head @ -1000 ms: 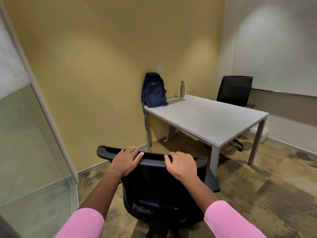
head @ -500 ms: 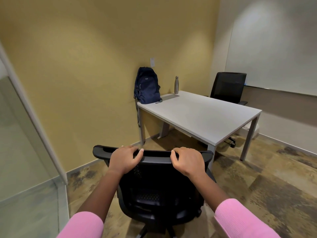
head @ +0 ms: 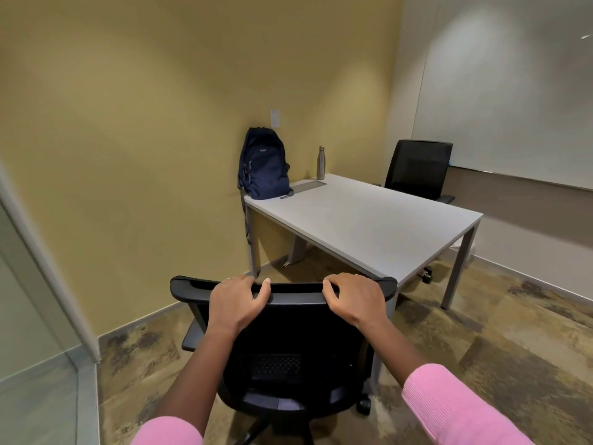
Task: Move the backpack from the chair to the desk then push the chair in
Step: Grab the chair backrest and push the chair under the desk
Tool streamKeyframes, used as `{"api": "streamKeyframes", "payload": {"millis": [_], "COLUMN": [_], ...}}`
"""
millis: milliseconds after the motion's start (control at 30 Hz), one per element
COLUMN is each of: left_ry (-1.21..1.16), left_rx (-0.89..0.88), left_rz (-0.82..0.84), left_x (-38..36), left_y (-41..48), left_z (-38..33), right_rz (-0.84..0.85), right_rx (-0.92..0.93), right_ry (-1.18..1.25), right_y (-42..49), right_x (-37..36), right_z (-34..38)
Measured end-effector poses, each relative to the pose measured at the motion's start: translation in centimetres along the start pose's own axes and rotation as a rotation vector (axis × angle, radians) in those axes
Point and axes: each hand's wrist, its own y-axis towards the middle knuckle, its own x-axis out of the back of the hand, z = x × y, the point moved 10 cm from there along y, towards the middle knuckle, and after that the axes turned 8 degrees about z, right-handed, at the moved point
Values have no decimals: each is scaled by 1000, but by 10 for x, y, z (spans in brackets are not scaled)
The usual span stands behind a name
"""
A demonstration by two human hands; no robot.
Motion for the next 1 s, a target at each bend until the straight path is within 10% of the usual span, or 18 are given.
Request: {"api": "streamKeyframes", "payload": {"millis": [1000], "left_ry": [-108], "left_rx": [-162], "left_rz": [13], "left_x": [-59], "left_y": [185], "left_z": [68], "right_rz": [24], "right_rx": [-167], "right_ry": [-72], "right_y": [168], "right_x": [-53], "right_z": [-13]}}
